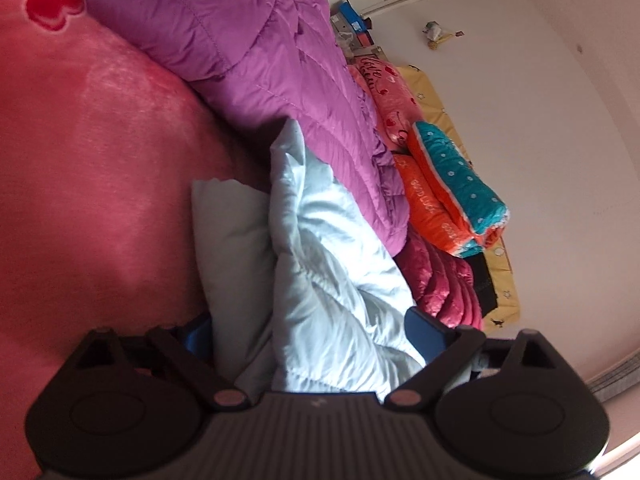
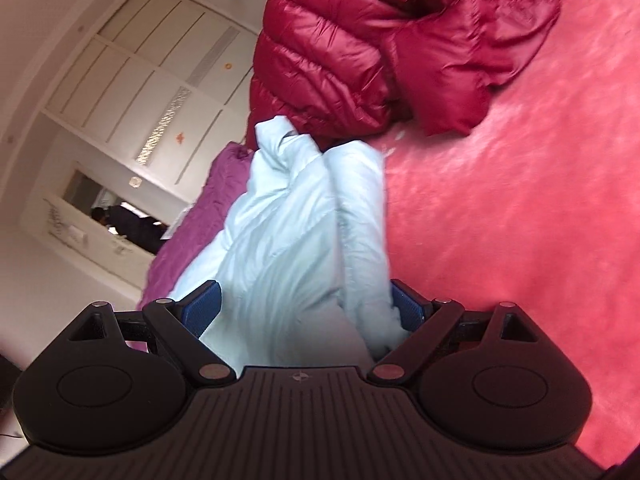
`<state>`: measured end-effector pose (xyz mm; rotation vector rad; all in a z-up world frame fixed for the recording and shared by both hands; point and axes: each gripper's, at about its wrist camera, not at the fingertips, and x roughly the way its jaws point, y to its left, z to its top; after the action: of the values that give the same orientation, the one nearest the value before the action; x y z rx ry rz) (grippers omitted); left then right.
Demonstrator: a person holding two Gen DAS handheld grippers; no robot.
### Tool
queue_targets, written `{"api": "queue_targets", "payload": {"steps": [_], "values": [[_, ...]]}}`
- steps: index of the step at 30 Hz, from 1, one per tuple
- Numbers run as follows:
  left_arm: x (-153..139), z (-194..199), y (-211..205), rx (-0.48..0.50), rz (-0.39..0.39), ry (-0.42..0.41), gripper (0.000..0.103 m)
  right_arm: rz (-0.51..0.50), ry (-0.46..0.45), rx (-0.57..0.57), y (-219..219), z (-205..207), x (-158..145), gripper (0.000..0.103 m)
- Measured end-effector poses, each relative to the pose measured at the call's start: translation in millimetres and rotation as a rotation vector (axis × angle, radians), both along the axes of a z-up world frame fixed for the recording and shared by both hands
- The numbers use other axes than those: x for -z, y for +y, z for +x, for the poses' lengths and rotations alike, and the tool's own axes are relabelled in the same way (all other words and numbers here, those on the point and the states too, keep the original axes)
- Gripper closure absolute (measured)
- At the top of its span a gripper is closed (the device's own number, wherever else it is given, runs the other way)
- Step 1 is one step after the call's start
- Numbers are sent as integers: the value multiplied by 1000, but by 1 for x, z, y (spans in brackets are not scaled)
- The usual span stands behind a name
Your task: Fold large clothes
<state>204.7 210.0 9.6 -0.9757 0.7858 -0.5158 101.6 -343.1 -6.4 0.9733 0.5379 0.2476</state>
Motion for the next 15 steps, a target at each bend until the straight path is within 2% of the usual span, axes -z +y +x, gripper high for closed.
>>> {"api": "queue_targets", "payload": {"steps": [2, 9, 15], "values": [[1, 3, -3, 18, -17, -12, 2, 19, -6, -32, 2, 9, 0, 0], [2, 9, -17, 60, -3, -34, 2, 121, -40, -88, 7, 23, 0, 0], [-1, 10, -32, 104, 59, -72, 2, 86, -42, -109, 18, 26, -4, 0]]}}
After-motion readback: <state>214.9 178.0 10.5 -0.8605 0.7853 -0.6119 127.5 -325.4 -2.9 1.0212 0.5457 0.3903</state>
